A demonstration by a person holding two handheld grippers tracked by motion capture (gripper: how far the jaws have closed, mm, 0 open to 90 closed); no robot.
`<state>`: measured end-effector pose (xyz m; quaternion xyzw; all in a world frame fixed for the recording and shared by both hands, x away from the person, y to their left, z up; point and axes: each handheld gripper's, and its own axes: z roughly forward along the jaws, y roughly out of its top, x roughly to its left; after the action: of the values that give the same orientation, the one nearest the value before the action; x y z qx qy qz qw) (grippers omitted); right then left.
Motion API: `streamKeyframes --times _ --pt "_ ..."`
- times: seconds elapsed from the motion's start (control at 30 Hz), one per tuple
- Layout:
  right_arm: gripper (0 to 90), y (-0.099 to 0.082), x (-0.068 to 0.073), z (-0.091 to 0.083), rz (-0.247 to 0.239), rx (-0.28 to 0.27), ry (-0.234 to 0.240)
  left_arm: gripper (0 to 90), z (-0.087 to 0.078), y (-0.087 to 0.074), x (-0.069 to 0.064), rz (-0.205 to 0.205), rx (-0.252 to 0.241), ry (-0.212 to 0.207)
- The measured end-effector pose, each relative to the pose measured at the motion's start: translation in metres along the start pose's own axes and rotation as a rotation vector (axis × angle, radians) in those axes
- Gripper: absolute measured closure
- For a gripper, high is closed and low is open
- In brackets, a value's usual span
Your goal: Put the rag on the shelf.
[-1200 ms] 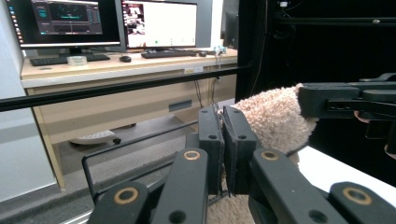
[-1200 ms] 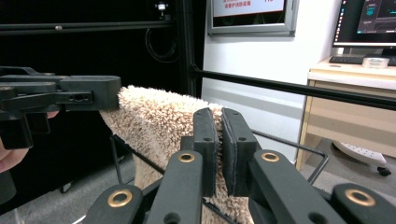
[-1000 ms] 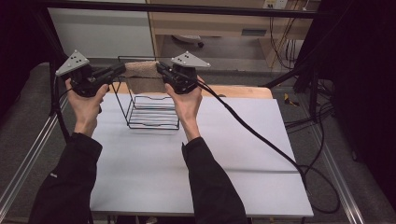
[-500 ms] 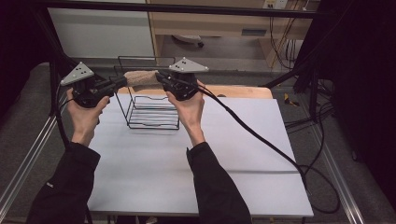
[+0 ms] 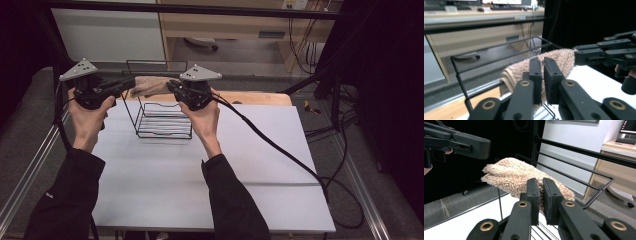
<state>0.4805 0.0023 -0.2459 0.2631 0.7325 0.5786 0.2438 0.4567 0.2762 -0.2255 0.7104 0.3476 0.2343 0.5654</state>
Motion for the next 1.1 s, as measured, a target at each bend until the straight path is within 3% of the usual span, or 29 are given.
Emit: streamKeyframes --times 0.2,0.47,0.7,0.87,0.97,1.1 --pt "83.0 -0.003 0.000 -0.001 -0.007 0.009 0.008 89.6 0.009 -0.012 -0.001 -0.007 0.076 0.005" --pt "75.2 -0.003 0.002 -0.004 -0.024 0.020 0.028 89.7 0.014 -0.022 0.000 0.011 0.095 0.014" --pt "70.2 0.005 -0.002 -0.009 0.026 -0.010 0.059 89.7 0.017 -0.024 0.000 0.029 0.102 0.026" --pt "71.6 0.007 -0.002 -0.010 0.047 -0.017 0.076 89.7 0.020 -0.026 0.000 0.045 0.115 0.036" --pt "77.0 0.008 -0.003 -0.011 0.063 -0.010 0.085 89.7 0.022 -0.028 0.000 0.046 0.118 0.039" --pt "87.4 0.001 0.000 -0.007 0.062 0.069 0.090 89.7 0.025 -0.030 0.001 0.051 0.125 0.045"
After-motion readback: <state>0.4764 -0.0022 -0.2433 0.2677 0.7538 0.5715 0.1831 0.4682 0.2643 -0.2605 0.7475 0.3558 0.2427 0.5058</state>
